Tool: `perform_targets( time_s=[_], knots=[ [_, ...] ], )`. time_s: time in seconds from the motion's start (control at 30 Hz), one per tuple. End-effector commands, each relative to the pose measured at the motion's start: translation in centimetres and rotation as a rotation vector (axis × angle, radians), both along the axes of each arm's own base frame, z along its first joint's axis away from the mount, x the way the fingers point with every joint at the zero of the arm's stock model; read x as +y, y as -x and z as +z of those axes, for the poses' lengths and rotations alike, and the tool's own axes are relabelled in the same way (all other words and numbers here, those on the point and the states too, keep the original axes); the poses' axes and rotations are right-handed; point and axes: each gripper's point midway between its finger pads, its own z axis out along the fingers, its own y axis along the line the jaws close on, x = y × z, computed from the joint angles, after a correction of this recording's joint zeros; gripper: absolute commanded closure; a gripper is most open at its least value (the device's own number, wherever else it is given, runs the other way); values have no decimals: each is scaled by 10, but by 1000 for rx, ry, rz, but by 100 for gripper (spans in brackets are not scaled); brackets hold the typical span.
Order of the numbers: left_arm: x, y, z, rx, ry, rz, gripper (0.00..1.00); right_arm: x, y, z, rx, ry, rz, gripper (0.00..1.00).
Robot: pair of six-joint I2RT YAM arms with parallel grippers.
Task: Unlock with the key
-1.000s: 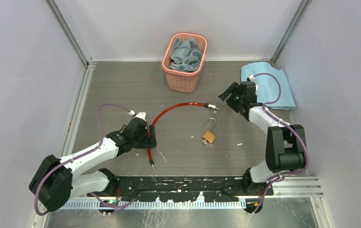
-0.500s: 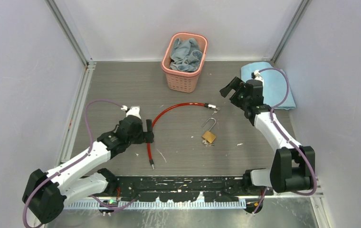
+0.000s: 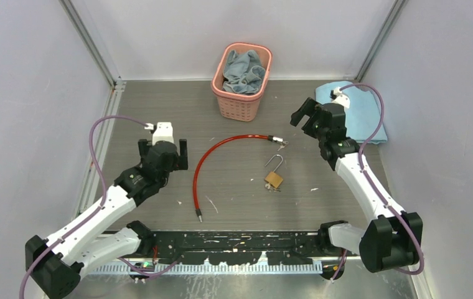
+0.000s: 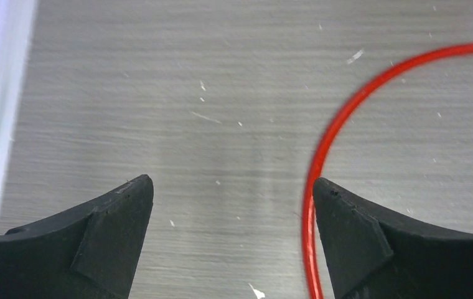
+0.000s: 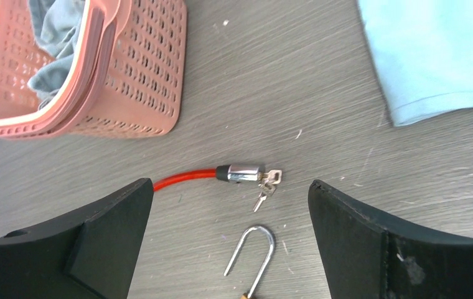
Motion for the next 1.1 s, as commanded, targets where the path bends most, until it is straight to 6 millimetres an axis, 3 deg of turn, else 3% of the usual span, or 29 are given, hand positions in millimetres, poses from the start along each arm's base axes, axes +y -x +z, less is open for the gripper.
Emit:
perform_targets(
  time_s=[0.0, 0.2, 0.5, 0.77, 0.97, 1.07],
  knots=[
    [23, -18, 62, -177, -106, 69, 4, -27, -5, 41, -102, 100, -148, 0],
    [38, -35, 74, -278, -248, 89, 4, -46, -7, 30, -103, 233, -190, 0],
    [71, -76, 38, -279, -165, 172, 0, -73, -9, -15, -189, 442, -234, 0],
    [94, -110, -3, -213, -156, 227, 0, -94, -8, -68, -128, 524, -250, 0],
    [113, -121, -59, -88, -165, 243, 0, -118, 4, -85, -164, 470, -324, 0],
    [117, -125, -78, -61, -208, 238, 1, -122, 2, -93, -177, 423, -328, 0]
  ],
)
